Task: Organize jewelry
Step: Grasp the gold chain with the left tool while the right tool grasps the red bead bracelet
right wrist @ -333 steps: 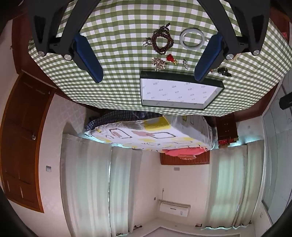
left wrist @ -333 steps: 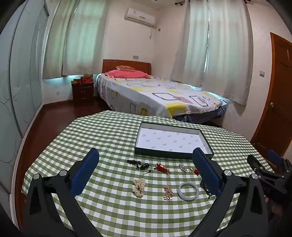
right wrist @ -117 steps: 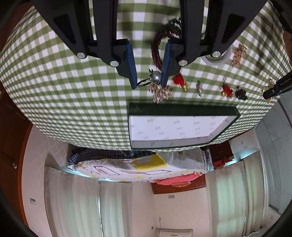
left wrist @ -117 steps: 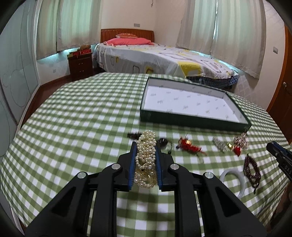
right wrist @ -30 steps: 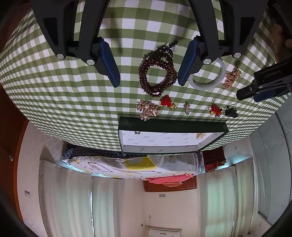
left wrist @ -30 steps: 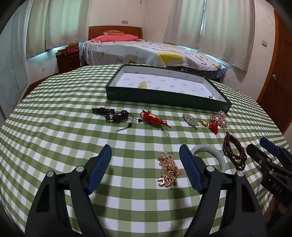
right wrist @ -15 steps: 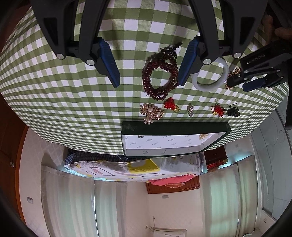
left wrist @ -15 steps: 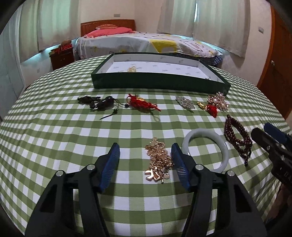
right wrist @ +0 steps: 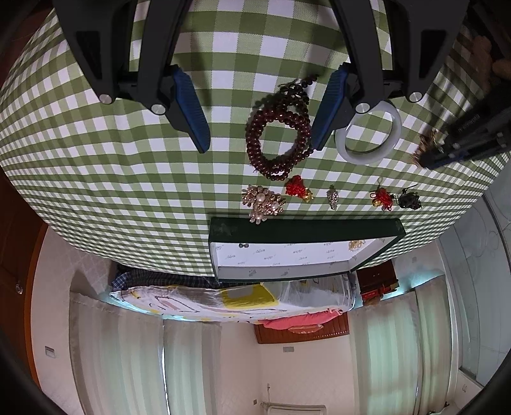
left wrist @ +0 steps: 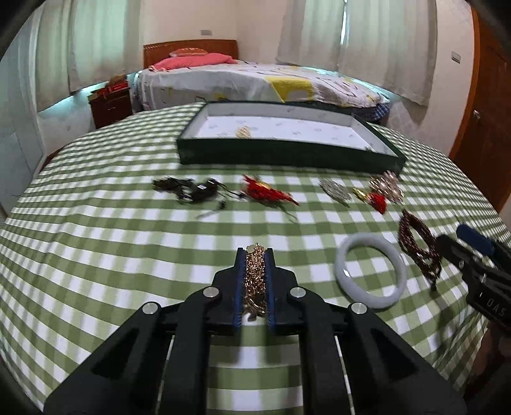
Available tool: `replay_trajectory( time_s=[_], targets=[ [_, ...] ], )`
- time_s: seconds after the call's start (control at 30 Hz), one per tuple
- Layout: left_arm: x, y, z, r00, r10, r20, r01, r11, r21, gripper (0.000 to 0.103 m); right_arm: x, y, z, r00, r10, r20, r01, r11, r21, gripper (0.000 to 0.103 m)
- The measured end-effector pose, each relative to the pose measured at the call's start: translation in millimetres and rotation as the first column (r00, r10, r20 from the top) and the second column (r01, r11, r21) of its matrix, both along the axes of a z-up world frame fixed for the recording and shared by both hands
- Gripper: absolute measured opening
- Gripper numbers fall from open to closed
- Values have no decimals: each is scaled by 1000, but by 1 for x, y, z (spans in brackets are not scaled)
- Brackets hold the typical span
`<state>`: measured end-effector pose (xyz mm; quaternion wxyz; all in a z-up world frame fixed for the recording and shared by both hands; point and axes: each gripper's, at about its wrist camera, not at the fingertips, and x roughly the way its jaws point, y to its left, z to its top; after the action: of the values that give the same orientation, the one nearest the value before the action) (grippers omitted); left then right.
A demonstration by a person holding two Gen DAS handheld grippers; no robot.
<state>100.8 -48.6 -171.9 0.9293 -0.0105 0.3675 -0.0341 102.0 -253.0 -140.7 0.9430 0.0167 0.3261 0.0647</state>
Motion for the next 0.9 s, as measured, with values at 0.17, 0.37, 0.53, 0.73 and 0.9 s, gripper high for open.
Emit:
replay_trajectory(
  time_s=[0.17, 0.37, 0.53, 0.73, 0.9],
  targets=[
    [2, 23, 6, 998, 69, 8, -69, 998, 3, 12, 8, 7, -4, 1000, 11, -24, -12, 1000, -15, 64],
    [2, 45, 8, 992, 126, 10, -126, 992, 7, 12, 19, 12, -11, 998, 20, -62, -22, 999, -25, 68],
    [4, 54, 7, 989, 145, 6, -145, 989, 9, 12, 28, 17, -17, 997, 28, -79, -32, 999, -39, 68],
    [7, 56, 6, 989, 150, -2, -150, 989, 6, 12, 26, 16, -18, 997, 37, -68, -40, 998, -43, 53],
    [8, 55, 5, 989, 147, -5, -147, 989, 5, 12, 22, 13, -18, 997, 52, -64, -54, 998, -20, 28]
  ],
)
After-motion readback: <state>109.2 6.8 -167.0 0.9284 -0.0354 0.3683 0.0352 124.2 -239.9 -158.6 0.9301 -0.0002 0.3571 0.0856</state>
